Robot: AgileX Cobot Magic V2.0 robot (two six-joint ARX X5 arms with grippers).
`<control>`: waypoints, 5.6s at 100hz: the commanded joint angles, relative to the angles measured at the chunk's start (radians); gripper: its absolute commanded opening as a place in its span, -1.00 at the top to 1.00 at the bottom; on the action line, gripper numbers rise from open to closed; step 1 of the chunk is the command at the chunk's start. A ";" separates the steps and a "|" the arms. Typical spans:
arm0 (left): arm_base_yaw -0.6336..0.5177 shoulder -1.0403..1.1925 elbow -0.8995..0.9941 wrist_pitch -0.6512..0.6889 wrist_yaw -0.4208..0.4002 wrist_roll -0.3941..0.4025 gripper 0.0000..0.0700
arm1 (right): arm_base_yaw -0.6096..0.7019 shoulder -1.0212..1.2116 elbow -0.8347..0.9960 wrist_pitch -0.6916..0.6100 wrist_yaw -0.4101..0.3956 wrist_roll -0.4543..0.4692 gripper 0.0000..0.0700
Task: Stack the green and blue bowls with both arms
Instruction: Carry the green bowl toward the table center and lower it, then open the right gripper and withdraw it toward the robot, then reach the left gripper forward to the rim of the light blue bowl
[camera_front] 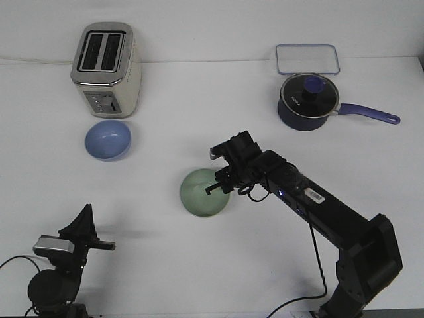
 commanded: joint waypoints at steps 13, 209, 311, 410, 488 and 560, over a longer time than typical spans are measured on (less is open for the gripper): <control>0.001 -0.002 -0.020 0.011 -0.005 -0.002 0.97 | 0.022 0.059 -0.001 0.030 0.000 0.011 1.00; 0.001 -0.002 -0.020 0.011 -0.005 -0.002 0.97 | -0.517 -0.645 -0.179 -0.035 0.161 -0.132 -0.88; 0.001 -0.002 -0.020 0.011 -0.005 -0.002 0.97 | -0.530 -1.337 -0.853 0.494 0.180 -0.131 -0.88; 0.001 0.111 0.245 -0.127 -0.048 -0.182 0.97 | -0.530 -1.336 -0.853 0.499 0.180 -0.129 -0.88; 0.000 0.974 1.052 -0.783 -0.047 -0.024 0.96 | -0.530 -1.336 -0.853 0.500 0.180 -0.129 -0.88; 0.000 0.990 1.058 -0.763 -0.048 -0.024 -0.56 | -0.530 -1.336 -0.853 0.500 0.180 -0.129 -0.88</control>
